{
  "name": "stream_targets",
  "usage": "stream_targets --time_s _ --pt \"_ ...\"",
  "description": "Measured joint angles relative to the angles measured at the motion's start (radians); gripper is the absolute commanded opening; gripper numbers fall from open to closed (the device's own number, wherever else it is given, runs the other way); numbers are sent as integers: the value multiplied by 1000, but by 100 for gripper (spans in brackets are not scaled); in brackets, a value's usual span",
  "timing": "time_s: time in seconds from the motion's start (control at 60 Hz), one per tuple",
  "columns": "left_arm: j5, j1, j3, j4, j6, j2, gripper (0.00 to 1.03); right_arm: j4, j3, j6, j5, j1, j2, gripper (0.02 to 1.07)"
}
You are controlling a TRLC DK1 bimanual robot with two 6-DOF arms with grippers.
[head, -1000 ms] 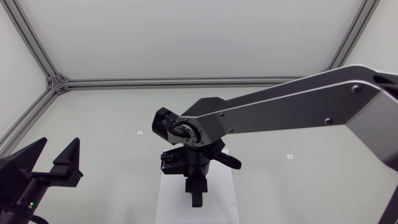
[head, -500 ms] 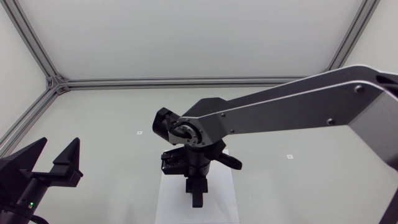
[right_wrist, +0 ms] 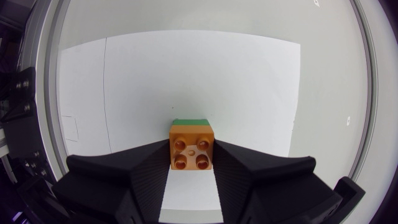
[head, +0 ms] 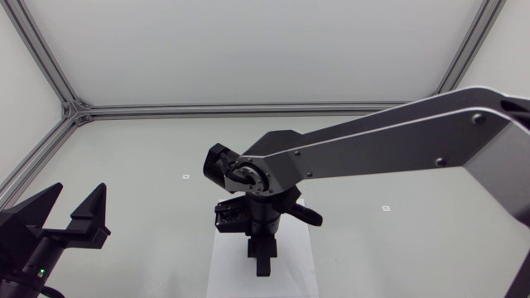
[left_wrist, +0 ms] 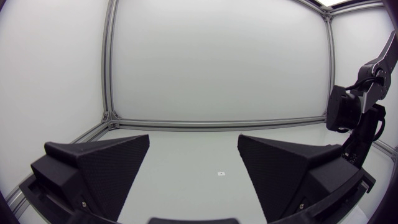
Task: Pick up the orange 2x2 brick with the right arm and stack it on top of the green 2x2 brick in the center
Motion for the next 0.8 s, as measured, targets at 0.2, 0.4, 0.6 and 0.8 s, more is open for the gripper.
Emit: stream_targets --time_s 0.2,0.4,0.6,0.8 --pt "0 0 0 0 0 0 99 -1 -3 0 0 0 0 58" --pt "0 0 0 0 0 0 99 -2 -3 0 0 0 0 66" --pt "0 0 0 0 0 0 99 -2 -3 0 0 0 -2 89" --pt "0 0 0 0 0 0 99 -8 -3 0 0 0 -49 103"
